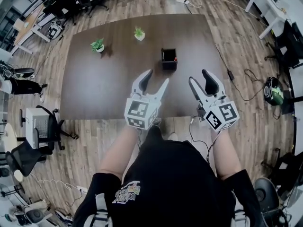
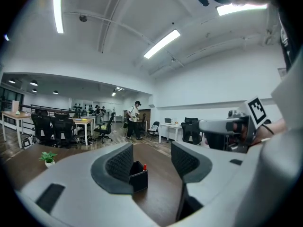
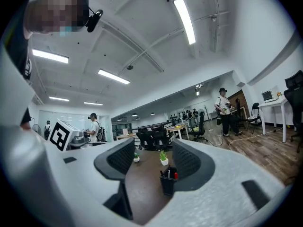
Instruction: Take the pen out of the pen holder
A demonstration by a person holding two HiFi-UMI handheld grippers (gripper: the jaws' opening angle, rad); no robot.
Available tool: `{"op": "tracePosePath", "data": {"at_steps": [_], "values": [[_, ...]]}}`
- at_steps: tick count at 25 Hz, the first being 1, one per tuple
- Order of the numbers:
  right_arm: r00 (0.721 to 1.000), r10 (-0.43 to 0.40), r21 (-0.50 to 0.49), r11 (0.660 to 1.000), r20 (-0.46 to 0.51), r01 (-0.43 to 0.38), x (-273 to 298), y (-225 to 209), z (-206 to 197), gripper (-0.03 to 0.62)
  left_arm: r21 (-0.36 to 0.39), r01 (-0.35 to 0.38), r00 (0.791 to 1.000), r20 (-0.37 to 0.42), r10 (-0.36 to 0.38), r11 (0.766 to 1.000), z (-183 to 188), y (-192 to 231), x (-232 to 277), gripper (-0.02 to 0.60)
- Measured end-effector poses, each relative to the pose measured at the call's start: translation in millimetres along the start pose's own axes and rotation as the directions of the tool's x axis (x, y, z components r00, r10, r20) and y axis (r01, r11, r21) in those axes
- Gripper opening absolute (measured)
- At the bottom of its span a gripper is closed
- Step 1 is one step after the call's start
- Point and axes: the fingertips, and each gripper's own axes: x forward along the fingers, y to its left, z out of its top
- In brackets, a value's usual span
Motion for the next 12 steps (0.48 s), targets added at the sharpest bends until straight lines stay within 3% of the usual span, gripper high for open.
{"op": "tracePosePath", "data": {"at_steps": [12], "values": [[0.994, -0.091, 0.023, 0.995, -0.055, 0.092, 52.7, -33.8, -21.1, 0.249, -0.065, 0.076, 0.996, -0.049, -0.080, 0.995, -39.1, 49.2, 67.3, 0.225]]}}
